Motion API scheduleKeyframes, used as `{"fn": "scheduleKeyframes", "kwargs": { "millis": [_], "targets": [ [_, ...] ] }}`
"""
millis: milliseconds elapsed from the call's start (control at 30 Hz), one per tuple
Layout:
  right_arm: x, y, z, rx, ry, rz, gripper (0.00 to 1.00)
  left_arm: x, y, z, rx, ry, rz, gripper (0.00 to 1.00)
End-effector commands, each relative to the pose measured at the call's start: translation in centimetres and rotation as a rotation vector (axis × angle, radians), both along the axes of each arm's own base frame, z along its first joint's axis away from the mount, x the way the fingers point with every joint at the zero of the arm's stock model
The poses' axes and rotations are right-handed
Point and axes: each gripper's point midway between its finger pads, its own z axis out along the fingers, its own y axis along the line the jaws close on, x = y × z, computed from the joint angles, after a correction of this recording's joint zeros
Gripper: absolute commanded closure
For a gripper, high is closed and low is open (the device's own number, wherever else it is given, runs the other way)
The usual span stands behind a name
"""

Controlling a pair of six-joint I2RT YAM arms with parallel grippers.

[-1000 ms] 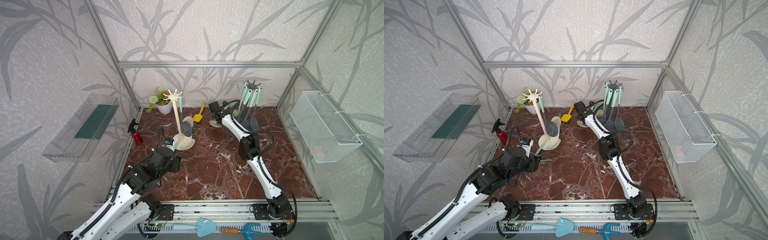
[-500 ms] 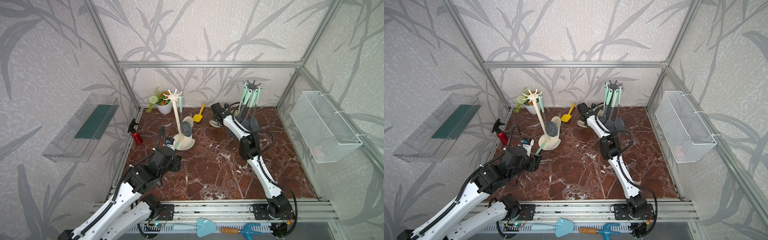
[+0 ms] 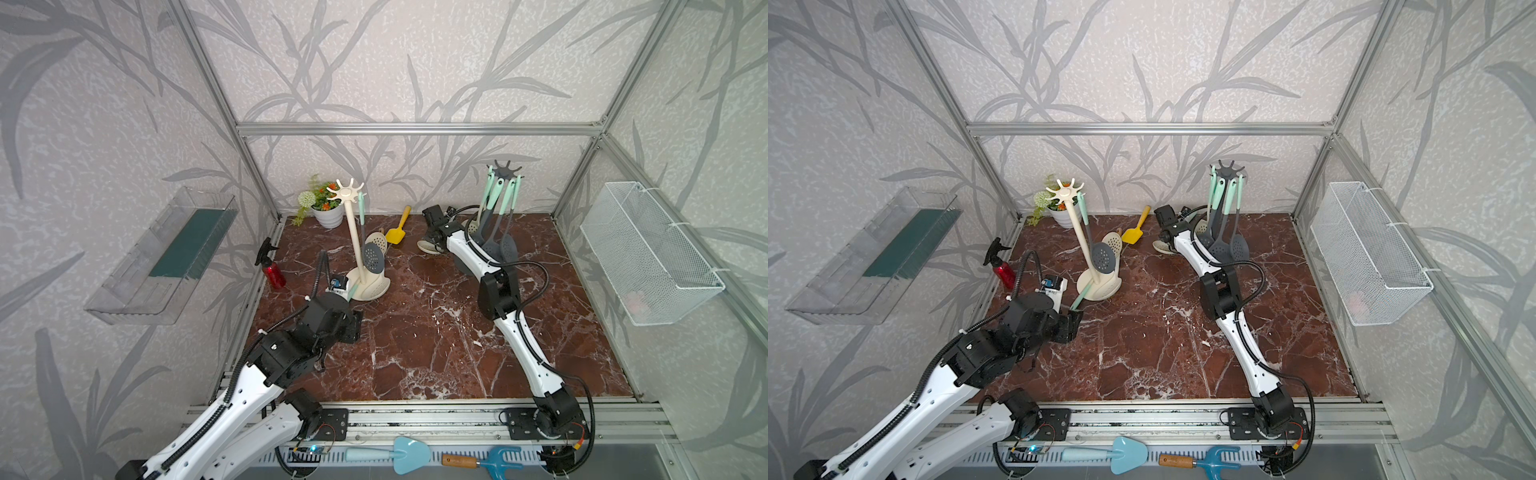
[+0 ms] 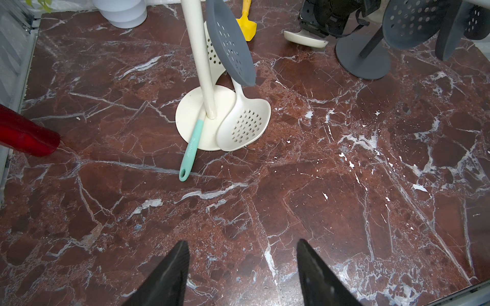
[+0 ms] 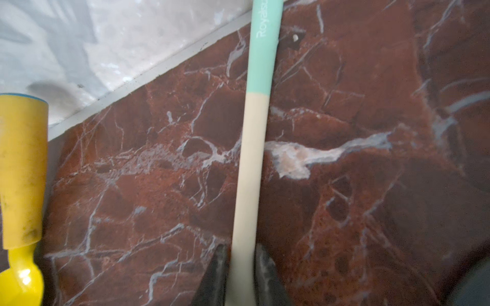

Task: Hang the skimmer on the kitchen utensil rack
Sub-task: Move the skimmer to the center of the board.

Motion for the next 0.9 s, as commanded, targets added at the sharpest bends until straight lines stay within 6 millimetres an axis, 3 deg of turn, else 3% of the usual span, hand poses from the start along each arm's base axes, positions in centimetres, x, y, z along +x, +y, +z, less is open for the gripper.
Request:
{"fn": "scheduleKeyframes", "kwargs": {
  "millis": [0,367,700,867],
  "targets": [
    [-1.2,0.7,-2.0,-0.010,0.073,0.049,0.86,0.2,0.4,0.7,-0.003,-0.022,0.018,0.37],
    [-3.6,4.8,0.8,-0.036,0.078,0.236,0.97,0.0,0.7,0.9,-0.004,-0.034,0.020,0.37],
    [-9.9,7.4,2.1,-0.015,0.157,0.366,0.99,-0.5,0.8,1.5,-0.028,-0.053,0.013,0.37],
    [-13.9,6.3,2.0,0.003,0.177,0.394,0.99,-0.7,-0.1,1.7,-0.061,-0.066,-0.037,0.38]
  ]
}}
